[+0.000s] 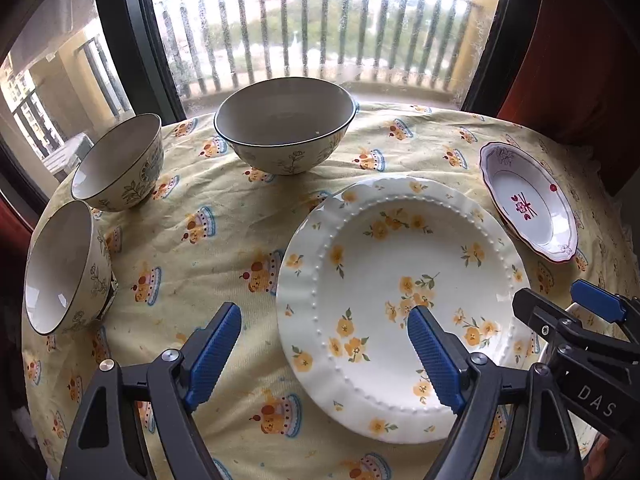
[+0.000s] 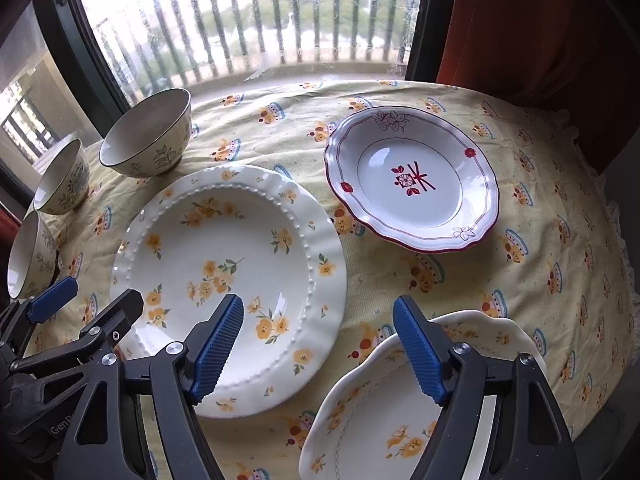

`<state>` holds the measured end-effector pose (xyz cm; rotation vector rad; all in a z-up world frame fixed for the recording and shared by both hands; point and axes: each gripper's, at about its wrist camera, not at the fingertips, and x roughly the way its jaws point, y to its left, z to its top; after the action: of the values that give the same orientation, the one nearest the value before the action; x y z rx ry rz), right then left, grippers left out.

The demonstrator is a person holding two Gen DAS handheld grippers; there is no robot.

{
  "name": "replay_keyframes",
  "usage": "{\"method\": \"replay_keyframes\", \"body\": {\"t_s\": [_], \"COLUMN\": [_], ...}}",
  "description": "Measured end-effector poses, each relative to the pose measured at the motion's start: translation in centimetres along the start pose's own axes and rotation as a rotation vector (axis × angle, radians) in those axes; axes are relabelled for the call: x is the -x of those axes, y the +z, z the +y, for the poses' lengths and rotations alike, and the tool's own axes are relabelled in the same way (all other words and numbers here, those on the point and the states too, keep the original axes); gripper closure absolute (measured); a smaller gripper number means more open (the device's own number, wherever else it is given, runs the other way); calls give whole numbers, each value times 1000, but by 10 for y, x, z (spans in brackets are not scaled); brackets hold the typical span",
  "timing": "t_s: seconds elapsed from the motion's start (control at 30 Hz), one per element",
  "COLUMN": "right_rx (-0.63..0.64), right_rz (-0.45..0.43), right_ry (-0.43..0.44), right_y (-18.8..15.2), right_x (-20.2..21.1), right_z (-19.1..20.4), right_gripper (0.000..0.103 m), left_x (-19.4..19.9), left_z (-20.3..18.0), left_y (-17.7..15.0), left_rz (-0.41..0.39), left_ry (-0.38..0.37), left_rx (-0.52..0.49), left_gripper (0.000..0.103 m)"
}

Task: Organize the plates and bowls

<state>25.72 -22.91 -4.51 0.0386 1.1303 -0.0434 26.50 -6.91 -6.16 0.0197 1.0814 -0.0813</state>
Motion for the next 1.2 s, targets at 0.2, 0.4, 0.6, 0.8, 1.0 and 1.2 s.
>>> {"method": "replay_keyframes", "body": {"t_s": [0.2,0.4,0.6,0.8,1.0,1.2], "right_rx": [-10,-12,-17,-29,-33,-20], "right_rz": [47,103,101,112,152,186], "right_ry": [23,26,33,24,31,43], "right_y": [13,15,18,18,3,-22], "right_x": [-31,-61,-70,-69,-63,-51], "right_z": [1,1,3,4,11,25], "right_gripper": [26,40,42,42,42,42], "left_x": [-30,-48,-56,-54,-46,-34], "left_z": [2,0,-4,-2,7,20], "left_y": [7,8,9,8,-7,-31], "left_rz": [34,50,53,56,90,129], "left_ry": [17,-6,0,-4,1,9], "left_rx": [22,43,55,38,35,51], "left_gripper": [16,16,30,30,29,29]}}
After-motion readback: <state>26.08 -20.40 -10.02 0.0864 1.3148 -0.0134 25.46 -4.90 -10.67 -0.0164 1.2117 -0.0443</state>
